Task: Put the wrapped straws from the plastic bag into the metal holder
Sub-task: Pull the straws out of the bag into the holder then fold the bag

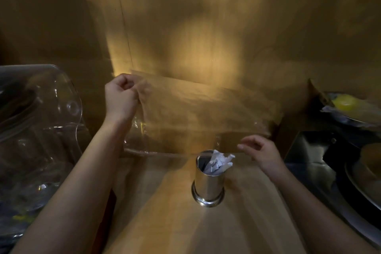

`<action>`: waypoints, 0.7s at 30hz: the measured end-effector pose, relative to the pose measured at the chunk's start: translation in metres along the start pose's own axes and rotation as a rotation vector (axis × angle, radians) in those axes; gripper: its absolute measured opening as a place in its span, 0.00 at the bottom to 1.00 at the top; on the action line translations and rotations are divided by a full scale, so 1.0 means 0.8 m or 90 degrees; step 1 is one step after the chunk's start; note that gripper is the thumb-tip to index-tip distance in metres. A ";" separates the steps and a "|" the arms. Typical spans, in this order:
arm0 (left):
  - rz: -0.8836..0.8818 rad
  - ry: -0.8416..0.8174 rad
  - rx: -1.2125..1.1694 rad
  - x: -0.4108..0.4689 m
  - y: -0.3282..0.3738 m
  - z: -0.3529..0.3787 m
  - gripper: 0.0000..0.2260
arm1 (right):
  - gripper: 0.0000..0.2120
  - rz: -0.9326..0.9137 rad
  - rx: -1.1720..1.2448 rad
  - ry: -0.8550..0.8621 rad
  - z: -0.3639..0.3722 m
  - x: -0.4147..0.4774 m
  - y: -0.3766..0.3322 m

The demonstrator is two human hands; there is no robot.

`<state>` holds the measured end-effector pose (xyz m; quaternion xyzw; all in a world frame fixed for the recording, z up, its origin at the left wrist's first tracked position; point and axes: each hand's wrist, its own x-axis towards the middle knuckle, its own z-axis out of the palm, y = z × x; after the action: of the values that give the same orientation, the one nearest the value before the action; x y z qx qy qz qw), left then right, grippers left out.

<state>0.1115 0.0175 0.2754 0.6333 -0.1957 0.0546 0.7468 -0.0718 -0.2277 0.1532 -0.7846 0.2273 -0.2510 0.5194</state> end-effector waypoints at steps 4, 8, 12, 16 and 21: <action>-0.009 0.012 0.063 0.004 -0.008 -0.012 0.08 | 0.17 0.071 -0.036 -0.077 0.014 -0.009 0.030; 0.001 0.041 0.113 0.004 -0.016 -0.025 0.09 | 0.20 0.105 -0.055 -0.085 0.028 -0.010 0.055; 0.000 0.042 0.164 -0.003 -0.019 -0.036 0.08 | 0.12 0.084 -0.037 -0.068 0.036 -0.008 0.068; -0.012 0.037 0.179 -0.015 -0.019 -0.042 0.03 | 0.10 0.036 -0.051 -0.031 0.042 -0.006 0.075; -0.011 0.047 0.196 -0.025 -0.026 -0.047 0.06 | 0.16 0.021 -0.126 -0.038 0.050 0.002 0.082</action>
<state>0.1079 0.0532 0.2446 0.7397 -0.1519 0.1004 0.6479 -0.0516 -0.2240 0.0787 -0.8354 0.2481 -0.1955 0.4498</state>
